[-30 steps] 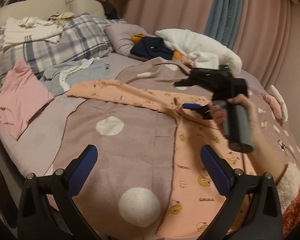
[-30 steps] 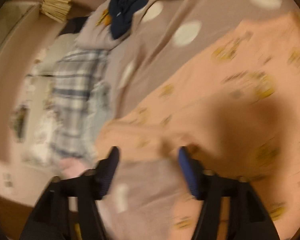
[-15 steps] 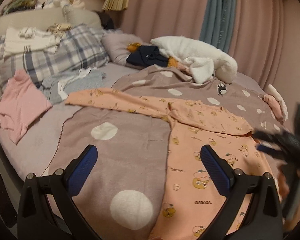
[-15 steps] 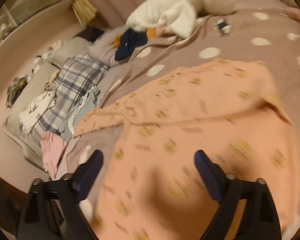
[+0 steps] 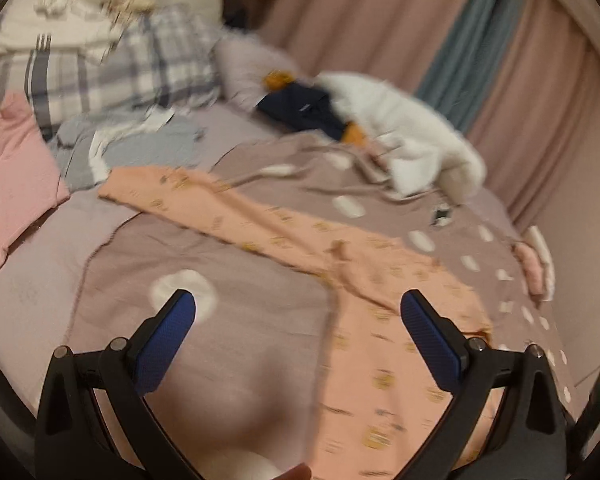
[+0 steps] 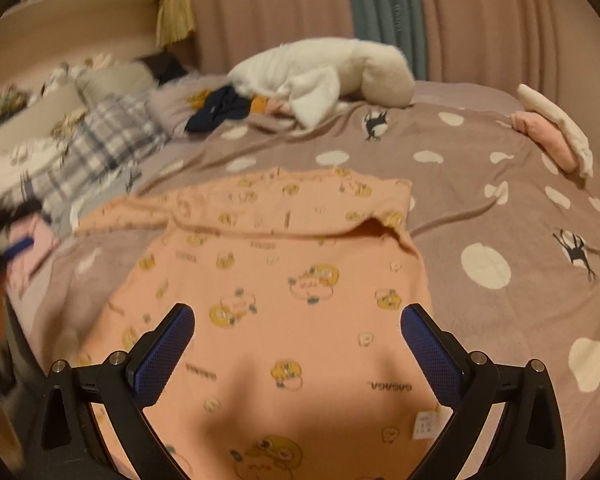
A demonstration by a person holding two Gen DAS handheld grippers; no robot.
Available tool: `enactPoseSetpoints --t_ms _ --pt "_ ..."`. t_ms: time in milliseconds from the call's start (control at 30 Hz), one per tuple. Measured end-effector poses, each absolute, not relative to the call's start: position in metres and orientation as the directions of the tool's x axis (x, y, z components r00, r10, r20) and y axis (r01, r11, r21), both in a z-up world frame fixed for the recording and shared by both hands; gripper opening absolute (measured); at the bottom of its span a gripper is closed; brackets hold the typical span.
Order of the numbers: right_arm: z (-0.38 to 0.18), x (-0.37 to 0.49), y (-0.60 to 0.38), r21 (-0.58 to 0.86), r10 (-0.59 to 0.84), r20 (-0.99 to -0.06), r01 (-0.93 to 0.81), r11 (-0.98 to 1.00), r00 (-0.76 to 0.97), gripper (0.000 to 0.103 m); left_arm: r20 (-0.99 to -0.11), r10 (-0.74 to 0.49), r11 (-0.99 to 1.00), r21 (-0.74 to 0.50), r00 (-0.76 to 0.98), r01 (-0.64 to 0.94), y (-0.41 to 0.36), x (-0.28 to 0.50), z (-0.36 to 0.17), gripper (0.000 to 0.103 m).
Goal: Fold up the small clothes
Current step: 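Grasp the other sleeve cuff with the left tool and fold it inward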
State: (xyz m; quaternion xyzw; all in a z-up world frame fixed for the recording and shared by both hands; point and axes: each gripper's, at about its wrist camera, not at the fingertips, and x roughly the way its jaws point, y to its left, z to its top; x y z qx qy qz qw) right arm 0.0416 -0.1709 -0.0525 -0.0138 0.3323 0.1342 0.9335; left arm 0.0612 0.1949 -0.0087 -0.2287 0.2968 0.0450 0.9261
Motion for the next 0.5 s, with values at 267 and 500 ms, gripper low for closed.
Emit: enactPoseSetpoints --t_ms 267,500 --pt "-0.081 0.062 -0.172 0.002 0.191 -0.681 -0.260 0.966 0.707 0.102 -0.560 -0.144 0.664 -0.666 0.816 -0.340 0.323 0.123 -0.051 0.102" --pt "-0.101 0.092 -0.170 0.038 0.154 -0.739 -0.188 0.981 0.656 0.102 -0.595 -0.199 0.530 -0.734 0.778 -0.426 0.378 0.155 -0.115 0.096"
